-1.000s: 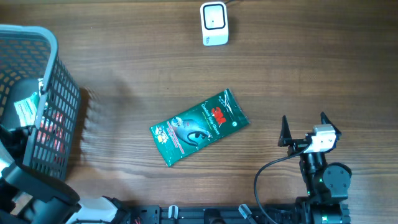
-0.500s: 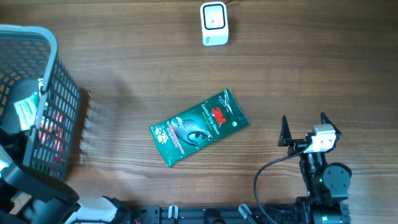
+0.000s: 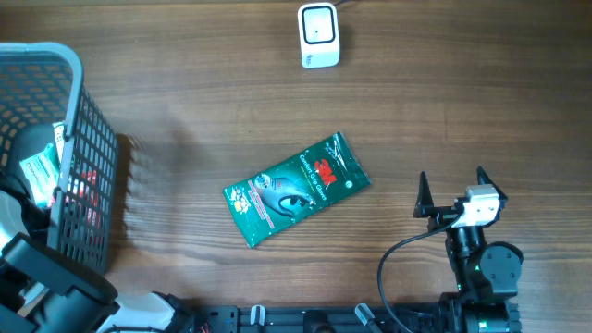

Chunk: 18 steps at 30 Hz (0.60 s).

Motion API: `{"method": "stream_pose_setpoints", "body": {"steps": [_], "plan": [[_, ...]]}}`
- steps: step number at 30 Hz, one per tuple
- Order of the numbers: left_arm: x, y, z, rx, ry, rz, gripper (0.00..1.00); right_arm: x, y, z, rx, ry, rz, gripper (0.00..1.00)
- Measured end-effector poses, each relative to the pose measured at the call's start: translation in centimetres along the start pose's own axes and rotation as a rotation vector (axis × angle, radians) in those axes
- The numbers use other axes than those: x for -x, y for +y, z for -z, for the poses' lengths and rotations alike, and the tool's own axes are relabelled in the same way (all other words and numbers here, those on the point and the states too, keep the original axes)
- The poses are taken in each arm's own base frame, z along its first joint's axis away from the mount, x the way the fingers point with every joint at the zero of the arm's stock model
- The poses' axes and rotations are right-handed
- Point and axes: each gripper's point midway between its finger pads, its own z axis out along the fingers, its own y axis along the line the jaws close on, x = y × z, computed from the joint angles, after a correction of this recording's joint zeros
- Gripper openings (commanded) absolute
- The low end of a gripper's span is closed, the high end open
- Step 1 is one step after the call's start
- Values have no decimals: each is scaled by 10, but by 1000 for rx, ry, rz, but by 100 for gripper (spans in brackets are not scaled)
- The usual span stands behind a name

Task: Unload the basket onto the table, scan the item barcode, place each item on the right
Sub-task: 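Reach the left gripper into the basket and grasp the green-lid jar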

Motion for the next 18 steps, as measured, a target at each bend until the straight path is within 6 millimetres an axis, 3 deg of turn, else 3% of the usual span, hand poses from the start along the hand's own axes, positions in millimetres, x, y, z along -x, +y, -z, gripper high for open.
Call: {"method": "stream_pose_setpoints", "body": {"steps": [7, 10, 12, 14, 18], "plan": [[8, -8, -1, -31, -33, 11, 94, 0, 0, 0, 0, 0, 0, 100], [-8, 4, -19, 14, 8, 0, 93, 0, 0, 0, 0, 0, 0, 100], [-10, 4, -27, -5, -9, -1, 83, 0, 0, 0, 0, 0, 0, 100], [-10, 7, -28, -5, -30, 4, 82, 0, 0, 0, 0, 0, 0, 100], [-7, 12, -27, 20, -49, 9, 63, 0, 0, 0, 0, 0, 0, 100]]}}
